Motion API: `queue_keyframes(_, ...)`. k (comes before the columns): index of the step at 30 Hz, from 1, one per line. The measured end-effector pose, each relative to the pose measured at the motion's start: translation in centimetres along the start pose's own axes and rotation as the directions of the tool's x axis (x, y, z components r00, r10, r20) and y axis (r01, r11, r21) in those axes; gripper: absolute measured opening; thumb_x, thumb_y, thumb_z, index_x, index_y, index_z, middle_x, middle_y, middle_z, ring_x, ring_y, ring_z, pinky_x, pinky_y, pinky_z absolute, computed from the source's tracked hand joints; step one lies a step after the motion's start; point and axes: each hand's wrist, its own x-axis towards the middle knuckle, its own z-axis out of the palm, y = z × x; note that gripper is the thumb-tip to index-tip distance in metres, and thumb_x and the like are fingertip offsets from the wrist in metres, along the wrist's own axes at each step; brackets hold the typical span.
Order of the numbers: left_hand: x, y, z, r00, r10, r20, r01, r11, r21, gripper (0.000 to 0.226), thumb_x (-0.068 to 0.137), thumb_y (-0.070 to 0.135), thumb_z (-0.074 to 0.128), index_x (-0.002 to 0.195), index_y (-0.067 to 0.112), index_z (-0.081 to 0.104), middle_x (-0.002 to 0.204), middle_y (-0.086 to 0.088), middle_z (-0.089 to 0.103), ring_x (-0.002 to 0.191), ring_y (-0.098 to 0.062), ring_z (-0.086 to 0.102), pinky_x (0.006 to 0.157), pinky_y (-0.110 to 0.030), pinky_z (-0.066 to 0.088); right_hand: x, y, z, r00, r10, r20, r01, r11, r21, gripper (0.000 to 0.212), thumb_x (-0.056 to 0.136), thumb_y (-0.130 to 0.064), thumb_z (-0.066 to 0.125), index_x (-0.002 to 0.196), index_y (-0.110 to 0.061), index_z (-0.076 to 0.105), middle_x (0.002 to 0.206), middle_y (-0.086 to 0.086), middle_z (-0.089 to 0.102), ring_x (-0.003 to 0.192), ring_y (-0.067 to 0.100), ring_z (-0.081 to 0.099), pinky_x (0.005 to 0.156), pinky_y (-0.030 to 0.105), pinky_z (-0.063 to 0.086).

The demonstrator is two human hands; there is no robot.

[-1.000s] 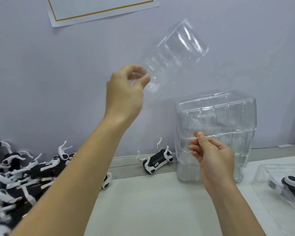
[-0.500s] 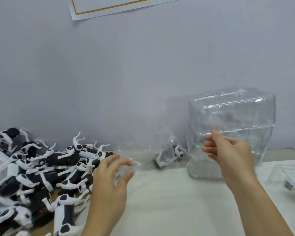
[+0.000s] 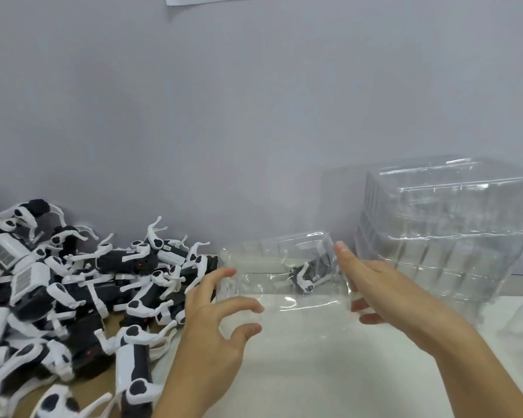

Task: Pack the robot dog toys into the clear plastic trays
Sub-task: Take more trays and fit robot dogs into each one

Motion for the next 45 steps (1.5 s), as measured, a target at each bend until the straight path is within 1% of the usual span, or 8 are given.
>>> queue_keyframes(6,0.1,0.4,-0.6,0.997,0.050,0.060,-0.048,0.998,-0.033,0.033,0.074,0.036,0.085,0.095,0.057,0.070,0.134,0.042,0.035,0.132,0.012,0.029,0.099,-0.004,0.025,-0.1,0.0,0.4,0.983,-0.145,-0.112,0.101,0.938,-0.331,0.020,0.088,-0.029,0.057,0.082,-0.013,0.069,0.069,0.007,0.069,0.062,0.024,0.066,0.060,0.035,0.054)
queue_keyframes(11,0.6,0.4,-0.1,0.974,-0.153,-0.167,0.091,0.939,-0.332,0.045,0.077,0.065,0.063,0.119,0.049,0.058,0.124,0.034,0.052,0.118,0.012,0.047,0.089,-0.017,0.040,-0.7,-0.6,-0.1,0.995,-0.083,-0.057,0.064,0.961,-0.269,0.013,0.086,-0.025,0.058,0.087,-0.018,0.069,0.073,0.002,0.072,0.054,0.013,0.070,0.070,0.043,0.062)
queue_keyframes(16,0.9,-1.2,0.2,0.858,-0.492,0.147,0.457,0.600,-0.656,0.046,0.080,0.037,0.076,0.123,0.037,0.059,0.126,0.004,0.062,0.109,-0.020,0.061,0.073,-0.035,0.052,-1.3,-0.4,0.0,0.987,0.068,0.148,-0.003,0.915,-0.403,0.016,0.090,-0.035,0.059,0.099,-0.021,0.057,0.073,-0.003,0.075,0.062,0.009,0.073,0.082,0.040,0.060)
queue_keyframes(20,0.5,-1.7,0.4,0.854,-0.497,0.157,0.508,0.730,-0.457,0.040,0.070,0.044,0.069,0.110,0.045,0.060,0.117,0.009,0.062,0.102,-0.011,0.060,0.071,-0.029,0.043,-1.0,-0.4,0.2,0.991,0.090,0.099,0.001,0.736,-0.677,0.042,0.096,-0.047,0.051,0.071,-0.014,0.056,0.070,-0.005,0.067,0.060,0.010,0.063,0.057,0.019,0.049)
queue_keyframes(29,0.5,-2.2,1.9,0.822,-0.521,0.231,0.567,0.709,-0.419,0.031,0.092,0.018,0.054,0.112,0.042,0.055,0.116,0.014,0.054,0.097,0.006,0.049,0.071,-0.019,0.037,0.8,-1.1,2.6,0.927,-0.288,-0.240,0.195,0.917,-0.348,0.034,0.095,-0.035,0.058,0.128,-0.025,0.060,0.110,-0.005,0.065,0.099,0.014,0.059,0.079,0.025,0.038)
queue_keyframes(36,0.7,-1.8,2.1,0.832,-0.536,0.145,0.541,0.727,-0.423,0.035,0.093,0.018,0.051,0.121,0.039,0.050,0.122,0.004,0.053,0.094,0.003,0.050,0.073,-0.023,0.039,6.6,-4.2,4.7,0.999,-0.045,-0.009,0.029,0.770,-0.638,0.039,0.094,-0.022,0.055,0.133,-0.021,0.056,0.135,0.013,0.055,0.120,0.029,0.054,0.096,0.033,0.046)
queue_keyframes(40,0.7,-2.0,2.0,0.839,-0.524,0.145,0.534,0.743,-0.404,0.035,0.093,0.020,0.052,0.123,0.037,0.049,0.123,0.004,0.053,0.093,0.001,0.052,0.070,-0.020,0.040,7.9,-3.6,6.6,0.995,-0.049,0.085,0.097,0.630,-0.771,0.034,0.090,-0.007,0.046,0.064,-0.028,0.054,0.088,0.020,0.061,0.097,0.034,0.045,0.087,0.033,0.037)
queue_keyframes(45,0.9,-2.2,2.0,0.850,-0.511,0.123,0.516,0.766,-0.384,0.031,0.093,0.021,0.052,0.120,0.037,0.048,0.117,0.008,0.053,0.088,0.002,0.054,0.066,-0.017,0.041,9.3,-3.4,6.2,0.979,-0.194,-0.065,0.123,0.813,-0.570,0.018,0.076,-0.007,0.060,0.060,-0.008,0.067,0.045,-0.003,0.045,0.056,0.023,0.045,0.057,0.025,0.040)
